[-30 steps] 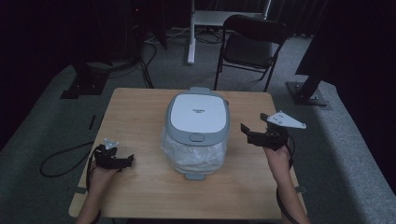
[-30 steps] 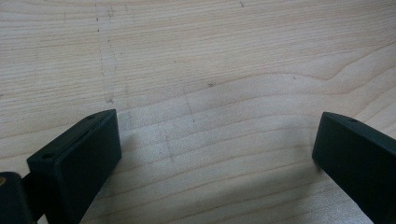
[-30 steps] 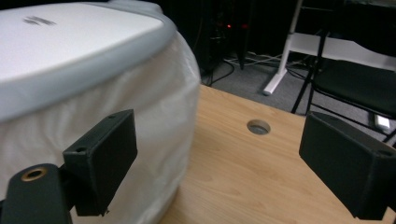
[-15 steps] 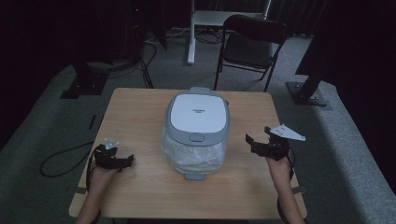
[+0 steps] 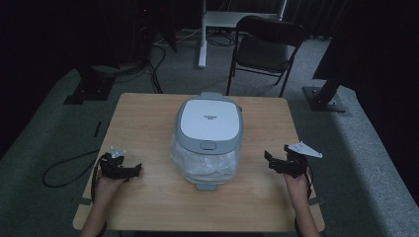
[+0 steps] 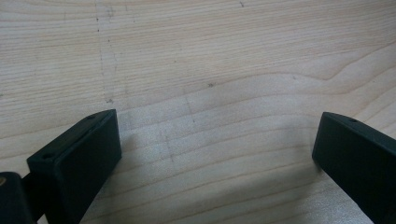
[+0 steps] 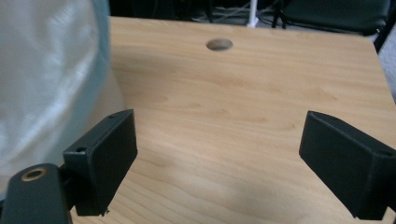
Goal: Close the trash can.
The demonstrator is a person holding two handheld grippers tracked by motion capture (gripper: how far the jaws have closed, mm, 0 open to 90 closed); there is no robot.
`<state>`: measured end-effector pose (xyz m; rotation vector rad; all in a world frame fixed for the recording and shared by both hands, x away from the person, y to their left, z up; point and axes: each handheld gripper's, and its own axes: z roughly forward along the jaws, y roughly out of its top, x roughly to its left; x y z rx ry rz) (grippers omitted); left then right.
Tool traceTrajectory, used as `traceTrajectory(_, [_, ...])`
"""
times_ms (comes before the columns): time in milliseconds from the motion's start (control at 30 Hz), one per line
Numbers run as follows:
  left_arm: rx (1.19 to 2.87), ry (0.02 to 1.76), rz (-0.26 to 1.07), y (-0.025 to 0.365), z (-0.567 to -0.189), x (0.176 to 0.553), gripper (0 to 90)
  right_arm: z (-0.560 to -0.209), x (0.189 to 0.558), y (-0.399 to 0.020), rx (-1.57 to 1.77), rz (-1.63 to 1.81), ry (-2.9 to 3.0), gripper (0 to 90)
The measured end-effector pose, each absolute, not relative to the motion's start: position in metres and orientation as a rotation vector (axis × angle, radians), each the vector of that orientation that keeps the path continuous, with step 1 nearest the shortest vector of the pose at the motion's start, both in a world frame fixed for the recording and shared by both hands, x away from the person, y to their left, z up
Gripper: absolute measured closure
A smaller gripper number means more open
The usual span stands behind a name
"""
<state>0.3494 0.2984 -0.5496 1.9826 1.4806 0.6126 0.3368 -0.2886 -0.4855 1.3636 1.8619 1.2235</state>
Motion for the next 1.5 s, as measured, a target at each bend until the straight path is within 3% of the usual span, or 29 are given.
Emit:
traceTrajectory(900, [1.982, 1.481, 0.612, 0.299, -0.55, 0.349, 2.0, -0.546, 0.333, -0.318, 1.577, 0.986, 1.833, 10.7])
traceTrajectory(1500, [1.982, 1.482, 0.613, 0.298, -0.55, 0.348, 2.0, -0.554, 0.33, -0.32, 1.68, 0.873, 1.767, 10.7])
